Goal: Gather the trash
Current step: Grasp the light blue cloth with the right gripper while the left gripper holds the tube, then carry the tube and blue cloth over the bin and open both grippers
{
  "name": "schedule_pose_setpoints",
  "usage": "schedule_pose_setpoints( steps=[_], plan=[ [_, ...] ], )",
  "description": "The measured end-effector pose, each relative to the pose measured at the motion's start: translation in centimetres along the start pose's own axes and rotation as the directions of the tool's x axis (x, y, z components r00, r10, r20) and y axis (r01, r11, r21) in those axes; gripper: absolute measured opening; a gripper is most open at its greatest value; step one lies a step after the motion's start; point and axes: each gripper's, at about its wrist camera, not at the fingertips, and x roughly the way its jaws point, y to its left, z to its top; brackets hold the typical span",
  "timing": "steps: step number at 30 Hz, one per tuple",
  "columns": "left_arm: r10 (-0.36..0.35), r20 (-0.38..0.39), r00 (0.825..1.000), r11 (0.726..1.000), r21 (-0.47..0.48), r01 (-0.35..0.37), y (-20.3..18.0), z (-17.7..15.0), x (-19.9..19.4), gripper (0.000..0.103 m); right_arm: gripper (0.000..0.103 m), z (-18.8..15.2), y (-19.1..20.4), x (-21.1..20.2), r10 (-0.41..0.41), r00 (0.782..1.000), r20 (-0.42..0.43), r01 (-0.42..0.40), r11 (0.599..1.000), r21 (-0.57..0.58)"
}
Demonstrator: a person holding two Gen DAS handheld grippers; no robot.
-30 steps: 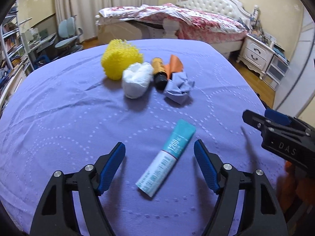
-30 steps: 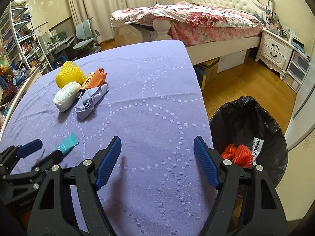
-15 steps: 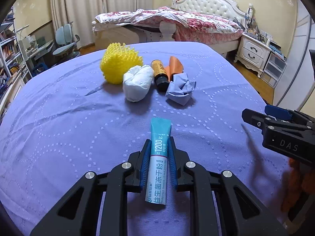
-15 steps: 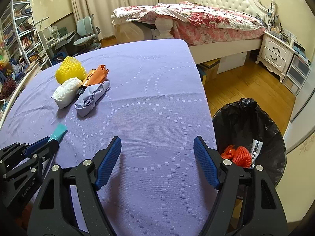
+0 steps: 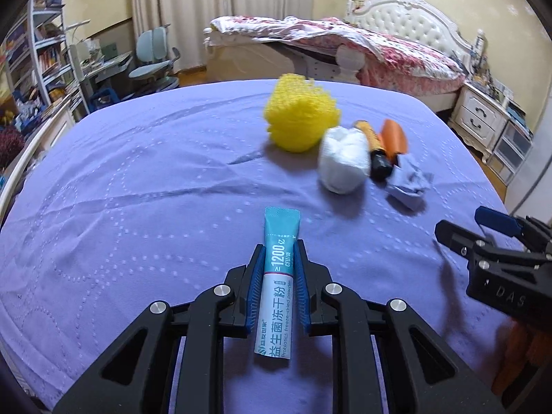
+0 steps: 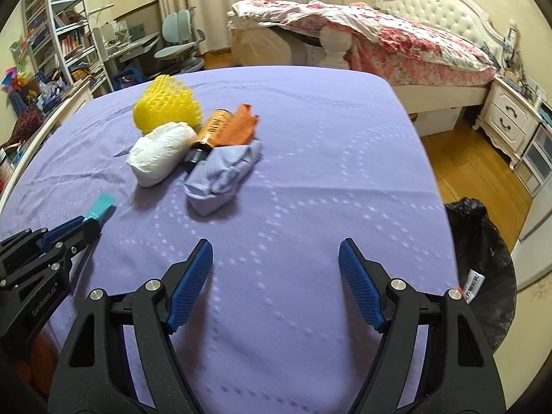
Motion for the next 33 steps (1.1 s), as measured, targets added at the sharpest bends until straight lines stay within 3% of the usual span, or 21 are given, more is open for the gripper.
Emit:
schedule_pose_setpoints(
  steps=[8,13,15,19,33],
  plan=[
    [0.018,-0.009,1.000,0.997,-0.069,-0.019,2.9,1.2,0.9,0.020,0.074,2.4,3.3,2.3,-0.005,1.000,-0.006,0.004,1.000,-0.029],
    [0.012,-0.005,1.000,0.997,-0.076,-0.012,3.1,1.1,0.9,0.020,0.072,3.6,3.4,3.3,-0.022,1.000,-0.004,0.022,1.000,-0.001],
    [0.005,-0.003,1.000,0.997,-0.080,-0.006,3.2,1.0,0.8,0.020,0.067,3.7,3.3,3.3,-0.025,1.000,-0.001,0.025,1.000,0.003],
    [-0.004,-0.002,1.000,0.996,-0.086,0.003,3.5,1.0,0.8,0.020,0.041,3.4,2.8,2.9,-0.029,1.000,0.008,0.029,1.000,0.002],
    [-0.045,0.015,0.999,0.997,-0.065,0.046,1.8,0.0,-0.8,0.020,0.040,0.4,0.3,-0.1,0.004,1.000,0.016,-0.005,1.000,0.028]
  ],
)
